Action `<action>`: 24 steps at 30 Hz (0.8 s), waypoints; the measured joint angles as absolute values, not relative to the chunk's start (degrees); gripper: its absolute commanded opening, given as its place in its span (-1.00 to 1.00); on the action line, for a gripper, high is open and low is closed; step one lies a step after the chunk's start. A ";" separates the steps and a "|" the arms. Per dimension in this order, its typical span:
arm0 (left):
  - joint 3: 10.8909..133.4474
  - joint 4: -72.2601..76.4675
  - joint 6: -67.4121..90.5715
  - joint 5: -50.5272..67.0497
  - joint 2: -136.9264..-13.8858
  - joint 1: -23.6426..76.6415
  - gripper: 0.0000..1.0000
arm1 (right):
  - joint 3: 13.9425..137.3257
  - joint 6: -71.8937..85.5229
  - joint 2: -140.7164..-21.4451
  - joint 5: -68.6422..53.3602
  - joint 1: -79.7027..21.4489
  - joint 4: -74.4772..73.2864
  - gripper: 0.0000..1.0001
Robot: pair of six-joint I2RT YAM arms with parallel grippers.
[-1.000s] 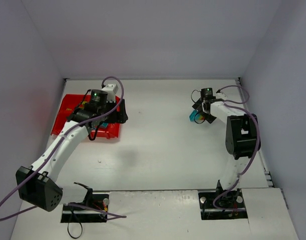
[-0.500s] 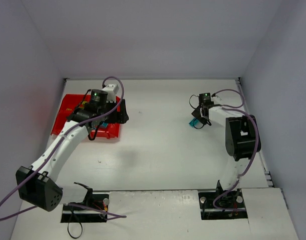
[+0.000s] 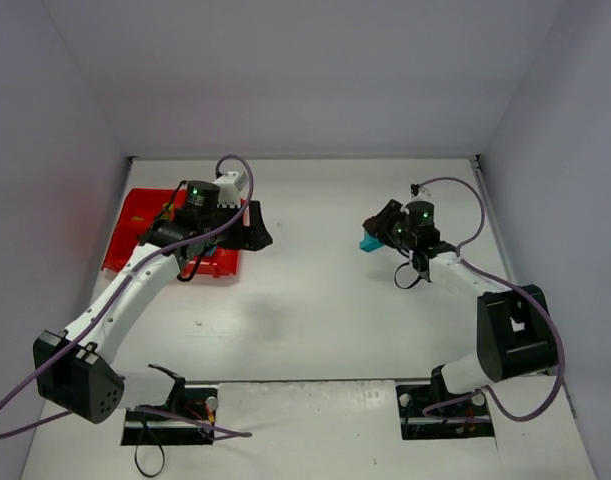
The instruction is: Sort the legos into containers by color
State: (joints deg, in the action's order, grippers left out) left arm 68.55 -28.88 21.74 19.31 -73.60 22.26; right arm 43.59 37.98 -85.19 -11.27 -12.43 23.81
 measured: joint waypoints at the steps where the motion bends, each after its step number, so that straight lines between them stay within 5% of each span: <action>1: 67.77 -27.62 22.87 20.86 -73.60 22.57 0.38 | 42.35 37.47 -83.42 -13.26 -12.43 26.13 -1.00; 9: 54.24 -10.15 38.52 28.58 -70.87 28.23 0.38 | 37.17 35.92 -75.05 -24.77 -13.08 40.86 -1.00; 24: 52.47 19.70 49.74 28.32 -81.21 37.54 0.38 | 35.48 41.47 -74.04 -34.09 -18.24 55.92 -1.00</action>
